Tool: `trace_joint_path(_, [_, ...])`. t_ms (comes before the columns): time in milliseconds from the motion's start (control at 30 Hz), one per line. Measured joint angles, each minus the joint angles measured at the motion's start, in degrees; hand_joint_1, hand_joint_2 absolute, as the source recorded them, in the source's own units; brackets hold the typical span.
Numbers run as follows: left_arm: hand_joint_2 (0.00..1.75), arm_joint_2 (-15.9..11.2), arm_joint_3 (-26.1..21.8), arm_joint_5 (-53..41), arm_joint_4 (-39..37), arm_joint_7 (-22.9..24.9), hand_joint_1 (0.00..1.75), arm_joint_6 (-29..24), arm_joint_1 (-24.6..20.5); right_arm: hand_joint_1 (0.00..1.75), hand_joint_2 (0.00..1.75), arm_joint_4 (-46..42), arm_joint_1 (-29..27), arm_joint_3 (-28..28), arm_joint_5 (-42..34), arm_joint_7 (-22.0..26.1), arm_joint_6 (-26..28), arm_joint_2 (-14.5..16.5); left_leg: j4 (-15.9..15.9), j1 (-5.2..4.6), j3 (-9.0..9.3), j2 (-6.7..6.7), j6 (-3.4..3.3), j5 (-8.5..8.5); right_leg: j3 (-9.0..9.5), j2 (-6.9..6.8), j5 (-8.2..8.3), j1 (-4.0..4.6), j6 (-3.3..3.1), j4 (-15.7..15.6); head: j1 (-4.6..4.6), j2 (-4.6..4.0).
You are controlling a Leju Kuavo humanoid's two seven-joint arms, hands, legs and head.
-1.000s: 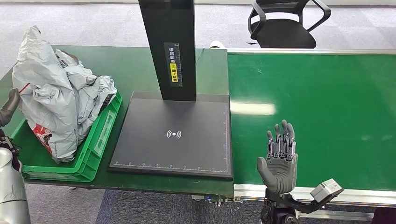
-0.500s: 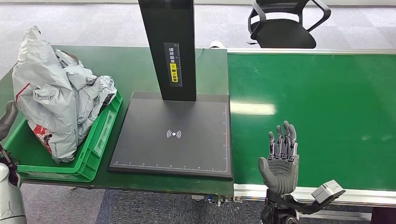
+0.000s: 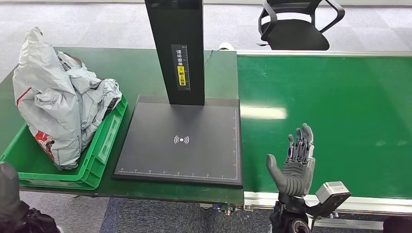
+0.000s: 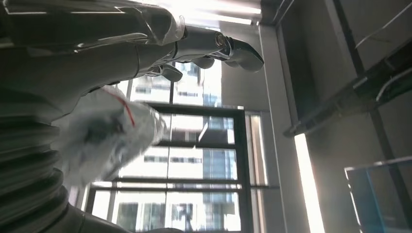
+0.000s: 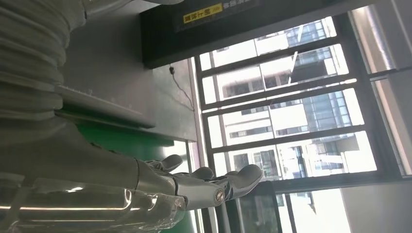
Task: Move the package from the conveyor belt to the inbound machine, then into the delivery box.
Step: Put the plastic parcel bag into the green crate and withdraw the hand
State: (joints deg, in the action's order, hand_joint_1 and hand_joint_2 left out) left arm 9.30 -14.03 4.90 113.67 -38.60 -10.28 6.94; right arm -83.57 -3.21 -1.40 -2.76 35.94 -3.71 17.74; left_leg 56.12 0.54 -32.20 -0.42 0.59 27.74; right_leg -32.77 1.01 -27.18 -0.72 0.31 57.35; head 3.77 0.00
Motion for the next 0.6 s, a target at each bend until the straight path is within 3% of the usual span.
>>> trace_joint_path(133, [1.75, 2.9, 6.6, 2.8, -0.4, 0.0, 0.00, 6.9, 1.7, 0.00, 1.75, 0.7, 0.1, -0.6, 3.1, 0.3, 1.8, 0.0, 0.0, 0.04, 0.05, -0.12, 0.00, -0.03, 0.08, -0.04, 0.01, 0.05, -0.01, 0.0, -0.02, 0.00])
trace_joint_path(233, [1.75, 4.7, 8.6, 6.0, -3.6, 0.0, 0.00, 14.4, 2.4, 0.00, 1.75, 1.3, 0.4, -0.7, 4.4, 0.5, 2.0, 0.0, 0.0, 0.05, 0.10, -0.10, 0.01, -0.05, 0.11, -0.03, 0.01, 0.07, -0.01, 0.0, -0.01, 0.00])
trace_joint_path(333, [1.75, 5.4, 10.2, 3.2, -7.4, 0.1, 0.00, 19.2, 3.2, 0.00, 1.75, 1.8, 0.3, -0.7, 5.3, 0.6, 2.3, -0.1, 0.0, 0.05, 0.11, -0.14, 0.01, -0.05, 0.10, -0.04, 0.00, 0.07, -0.01, 0.0, -0.01, 0.00])
trace_joint_path(600, [1.75, 4.5, 17.6, -16.1, -19.2, 2.9, 0.00, 20.7, 2.9, 0.00, 1.75, 1.8, -2.6, -0.4, 7.3, 0.3, 2.1, -0.2, 0.0, 0.03, 0.09, -0.12, 0.01, -0.02, 0.08, -0.04, 0.00, 0.05, -0.01, 0.0, -0.01, 0.00])
